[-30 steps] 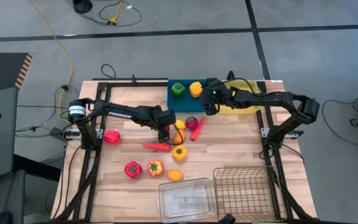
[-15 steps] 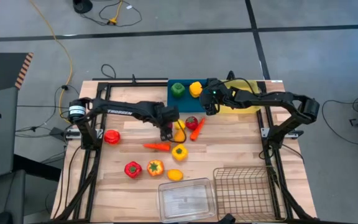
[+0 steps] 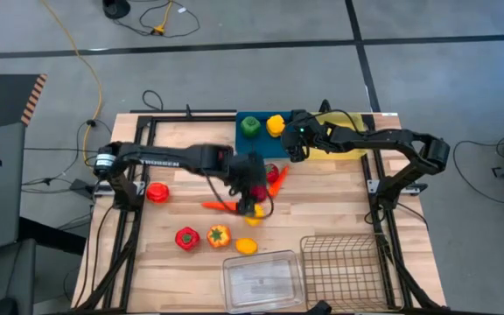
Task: Sort produce into baskets
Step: Put the red tomato into the transparent bin
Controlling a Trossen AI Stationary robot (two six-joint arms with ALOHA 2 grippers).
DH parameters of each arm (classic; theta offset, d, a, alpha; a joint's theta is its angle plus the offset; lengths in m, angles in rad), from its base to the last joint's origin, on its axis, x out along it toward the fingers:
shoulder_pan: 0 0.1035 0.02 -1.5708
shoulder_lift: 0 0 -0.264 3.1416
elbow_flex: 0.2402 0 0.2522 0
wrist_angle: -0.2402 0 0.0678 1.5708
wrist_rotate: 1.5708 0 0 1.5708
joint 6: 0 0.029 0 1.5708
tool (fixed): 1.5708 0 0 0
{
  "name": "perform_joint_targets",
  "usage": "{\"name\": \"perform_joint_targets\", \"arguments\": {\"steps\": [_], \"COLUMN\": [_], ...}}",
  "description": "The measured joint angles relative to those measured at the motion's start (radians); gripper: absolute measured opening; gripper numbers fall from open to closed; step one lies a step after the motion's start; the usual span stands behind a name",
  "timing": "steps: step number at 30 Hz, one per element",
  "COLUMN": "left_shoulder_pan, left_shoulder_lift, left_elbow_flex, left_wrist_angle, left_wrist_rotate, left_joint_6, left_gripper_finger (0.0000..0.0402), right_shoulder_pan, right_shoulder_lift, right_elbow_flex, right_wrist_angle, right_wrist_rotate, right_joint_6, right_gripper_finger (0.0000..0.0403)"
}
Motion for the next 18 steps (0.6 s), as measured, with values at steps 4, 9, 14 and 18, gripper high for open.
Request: {"name": "perform_joint_targets", "arguments": {"steps": [4, 9, 14, 18], "left_shoulder_pan": [-0.092, -0.205, -0.305, -0.370], "left_shoulder_lift": [0.000, 0.000, 0.000, 0.000], "left_elbow_flex": [0.001, 0.001, 0.001, 0.001], "left_wrist_angle": [0.021, 0.095, 0.114, 0.114], "left_wrist_rotate": [-0.001, -0.004, -0.012, -0.038], "left_joint_6": [-0.093, -0.212, -0.310, -0.373], "left_gripper_finger": [0.0274, 0.0275, 0.0275, 0.0275], "right_shoulder_pan": [0.000, 0.000, 0.000, 0.000], "right_shoulder_lift": [0.000, 0.000, 0.000, 0.000], "right_elbow_flex": [0.000, 0.000, 0.000, 0.000], "right_wrist_angle": [0.000, 0.000, 0.000, 0.000], "right_wrist_rotate": [0.000, 0.000, 0.000, 0.000], "right_joint_6": [0.000, 0.000, 0.000, 0.000], "right_gripper_finger": [0.0389, 0.0388, 0.0389, 0.0388]}}
